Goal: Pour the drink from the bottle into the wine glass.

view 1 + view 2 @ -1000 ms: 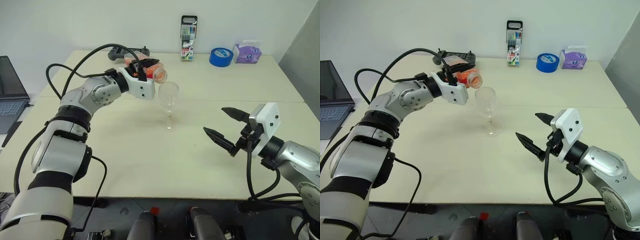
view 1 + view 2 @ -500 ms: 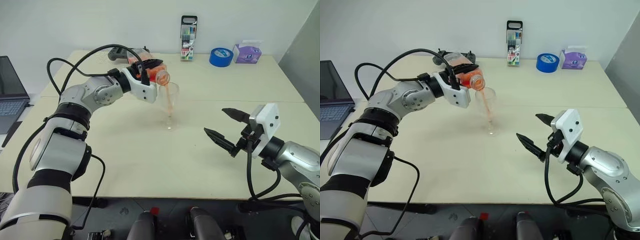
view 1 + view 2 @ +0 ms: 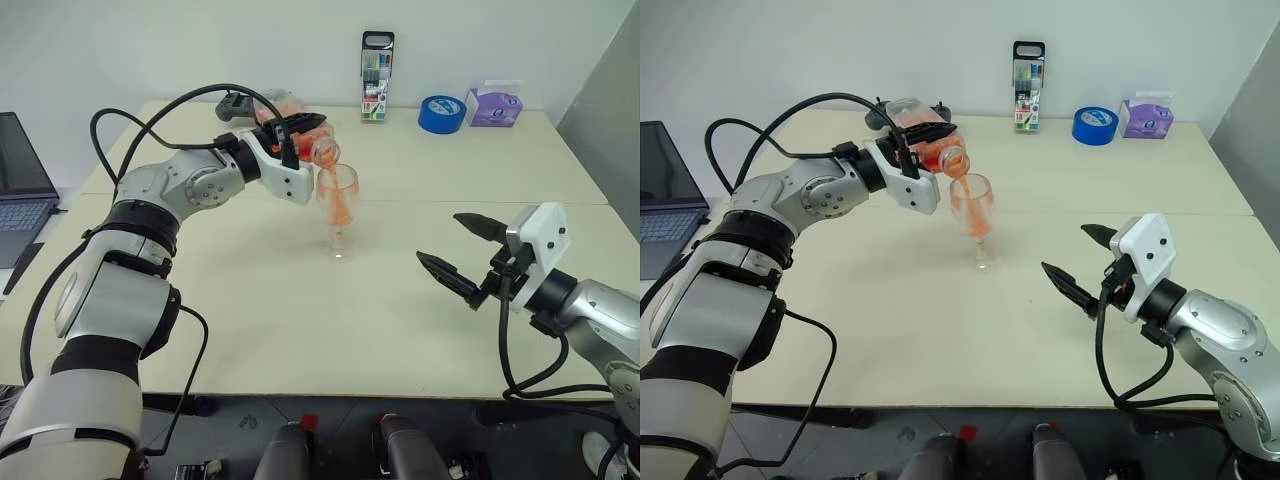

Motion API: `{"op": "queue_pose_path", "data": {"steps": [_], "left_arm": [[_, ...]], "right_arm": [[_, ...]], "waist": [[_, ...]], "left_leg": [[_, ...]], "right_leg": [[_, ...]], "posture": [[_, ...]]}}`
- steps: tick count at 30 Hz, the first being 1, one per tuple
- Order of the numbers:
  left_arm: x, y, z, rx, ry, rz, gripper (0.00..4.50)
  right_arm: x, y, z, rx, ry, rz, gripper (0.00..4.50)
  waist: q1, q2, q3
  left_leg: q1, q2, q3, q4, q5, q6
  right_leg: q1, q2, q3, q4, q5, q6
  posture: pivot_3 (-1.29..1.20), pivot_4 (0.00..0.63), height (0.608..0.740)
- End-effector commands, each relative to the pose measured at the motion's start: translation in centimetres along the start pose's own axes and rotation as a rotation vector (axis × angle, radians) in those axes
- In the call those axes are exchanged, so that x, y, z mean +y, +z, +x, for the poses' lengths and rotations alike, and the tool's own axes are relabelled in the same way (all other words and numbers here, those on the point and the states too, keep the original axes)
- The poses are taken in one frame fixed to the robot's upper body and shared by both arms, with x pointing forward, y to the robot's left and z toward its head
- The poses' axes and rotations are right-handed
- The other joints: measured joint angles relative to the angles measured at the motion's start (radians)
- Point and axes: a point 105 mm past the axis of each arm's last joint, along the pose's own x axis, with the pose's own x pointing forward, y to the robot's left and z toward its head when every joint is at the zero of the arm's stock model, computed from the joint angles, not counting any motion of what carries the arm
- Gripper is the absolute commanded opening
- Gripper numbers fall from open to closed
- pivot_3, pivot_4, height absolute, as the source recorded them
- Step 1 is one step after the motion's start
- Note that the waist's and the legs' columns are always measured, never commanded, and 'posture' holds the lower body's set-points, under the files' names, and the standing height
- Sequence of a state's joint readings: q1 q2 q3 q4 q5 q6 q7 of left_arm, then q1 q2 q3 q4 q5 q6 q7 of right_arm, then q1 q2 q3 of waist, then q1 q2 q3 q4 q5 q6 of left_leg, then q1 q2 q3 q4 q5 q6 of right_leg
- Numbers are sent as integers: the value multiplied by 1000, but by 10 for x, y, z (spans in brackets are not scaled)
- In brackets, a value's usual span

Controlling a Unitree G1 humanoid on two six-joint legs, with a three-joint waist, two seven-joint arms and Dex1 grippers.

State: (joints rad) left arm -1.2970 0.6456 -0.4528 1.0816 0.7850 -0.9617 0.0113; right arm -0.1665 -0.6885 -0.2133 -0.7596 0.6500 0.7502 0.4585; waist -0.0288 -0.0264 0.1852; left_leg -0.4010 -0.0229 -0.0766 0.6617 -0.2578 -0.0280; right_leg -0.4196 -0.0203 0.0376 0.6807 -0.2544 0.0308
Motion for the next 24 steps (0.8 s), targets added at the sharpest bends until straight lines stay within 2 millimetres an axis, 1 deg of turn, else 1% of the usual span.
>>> {"op": "queue_pose_path", "data": {"steps": [1, 4, 16, 24], "left_arm": [[29, -8, -1, 31, 75, 51, 1689], [32, -11, -1, 43, 85, 58, 1689], [27, -10, -2, 40, 74, 49, 1689], [28, -12, -3, 50, 80, 45, 1689]], "right_arm": [[1, 10, -4, -33, 3, -35, 4500], [1, 10, -4, -33, 4, -35, 4500], [0, 6, -5, -11, 1, -36, 4500], [1, 5, -5, -3, 12, -37, 4500]], "waist": [[0, 0, 0], [0, 0, 0], [0, 0, 0], [0, 0, 0]], "left_leg": [[0, 0, 0, 0, 0, 0], [0, 0, 0, 0, 0, 0], [0, 0, 0, 0, 0, 0], [0, 0, 0, 0, 0, 0]], "right_leg": [[0, 0, 0, 0, 0, 0], [0, 0, 0, 0, 0, 0], [0, 0, 0, 0, 0, 0], [0, 0, 0, 0, 0, 0]], "posture": [[0, 150, 740], [0, 150, 740], [0, 150, 740], [0, 150, 740]]}}
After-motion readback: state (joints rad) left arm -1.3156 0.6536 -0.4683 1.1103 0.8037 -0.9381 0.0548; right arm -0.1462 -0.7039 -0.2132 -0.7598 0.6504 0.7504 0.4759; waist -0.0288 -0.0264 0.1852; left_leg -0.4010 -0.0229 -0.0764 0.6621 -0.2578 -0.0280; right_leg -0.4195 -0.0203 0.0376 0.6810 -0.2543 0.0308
